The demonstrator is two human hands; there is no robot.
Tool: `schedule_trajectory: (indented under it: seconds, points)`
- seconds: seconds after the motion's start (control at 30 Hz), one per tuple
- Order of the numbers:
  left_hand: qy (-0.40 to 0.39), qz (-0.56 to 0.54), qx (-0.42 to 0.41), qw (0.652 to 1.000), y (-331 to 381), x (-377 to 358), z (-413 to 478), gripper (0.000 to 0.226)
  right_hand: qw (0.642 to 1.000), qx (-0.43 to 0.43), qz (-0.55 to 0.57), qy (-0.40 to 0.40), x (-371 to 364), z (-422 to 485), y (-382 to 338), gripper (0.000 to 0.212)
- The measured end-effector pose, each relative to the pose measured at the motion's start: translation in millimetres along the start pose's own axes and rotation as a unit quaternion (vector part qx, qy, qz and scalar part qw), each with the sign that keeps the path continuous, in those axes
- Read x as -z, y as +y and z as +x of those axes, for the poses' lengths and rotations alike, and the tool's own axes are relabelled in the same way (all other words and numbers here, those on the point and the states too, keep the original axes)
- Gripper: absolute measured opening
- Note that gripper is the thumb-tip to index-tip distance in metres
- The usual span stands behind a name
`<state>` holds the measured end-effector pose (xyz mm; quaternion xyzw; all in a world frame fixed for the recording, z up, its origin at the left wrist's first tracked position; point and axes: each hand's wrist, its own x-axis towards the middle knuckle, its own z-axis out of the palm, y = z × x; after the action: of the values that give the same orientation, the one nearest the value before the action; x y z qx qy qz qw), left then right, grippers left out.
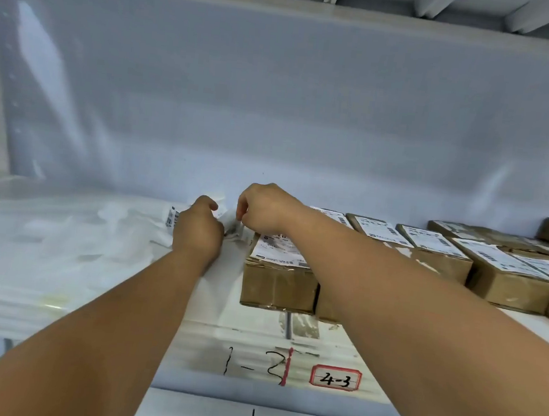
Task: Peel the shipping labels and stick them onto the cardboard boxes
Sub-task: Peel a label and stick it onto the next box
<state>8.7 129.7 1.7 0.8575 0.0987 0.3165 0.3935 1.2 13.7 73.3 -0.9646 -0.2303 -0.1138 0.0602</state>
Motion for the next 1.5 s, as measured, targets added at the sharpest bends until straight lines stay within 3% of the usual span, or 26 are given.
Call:
schedule_trajectory:
  seconds: [0.23, 0.4, 0.53, 0.87, 1.1, 1.27, 1.33, 1.5]
  points:
    - [0.062, -0.099, -0.005, 0.993, 7.1, 7.7, -3.1, 0.030, 0.999, 0.009, 0.030, -0.025, -10.1, 10.1, -3.7, 0.047]
    - [0.069, -0.137, -0.052, 0.987, 14.1, 10.5, -6.6, 0.033, 0.976, -0.022, 0.213, 0.049, -11.5, 12.0, 0.7, 0.015]
    - [0.066, -0.194, -0.039, 0.978, 16.5, 11.7, -5.6, 0.031, 0.941, -0.056, 0.330, 0.045, -10.8, 9.3, 5.5, 0.030]
    - [0.002, -0.299, 0.002, 0.954, 19.3, 17.0, -6.1, 0.006, 0.898, -0.049, 0.433, 0.051, -17.4, 14.5, 11.1, 0.040]
    - [-0.069, -0.383, 0.060, 0.919, 21.7, 19.9, -8.9, 0.019, 0.892, -0.062, 0.444, 0.055, -21.3, 16.2, 16.2, 0.040]
    - [-0.045, -0.421, 0.104, 0.900, 24.4, 22.0, -7.7, 0.014, 0.886, -0.086, 0.448, 0.082, -19.6, 15.7, 17.3, 0.019]
    - [-0.026, -0.423, 0.118, 0.898, 24.9, 21.9, -6.7, 0.015, 0.887, -0.101, 0.438, 0.108, -19.2, 16.5, 17.6, 0.022]
    - [0.096, -0.285, 0.086, 0.950, 20.8, 20.9, -5.4, 0.020, 0.882, -0.137, 0.429, 0.140, -19.0, 17.7, 20.5, 0.027]
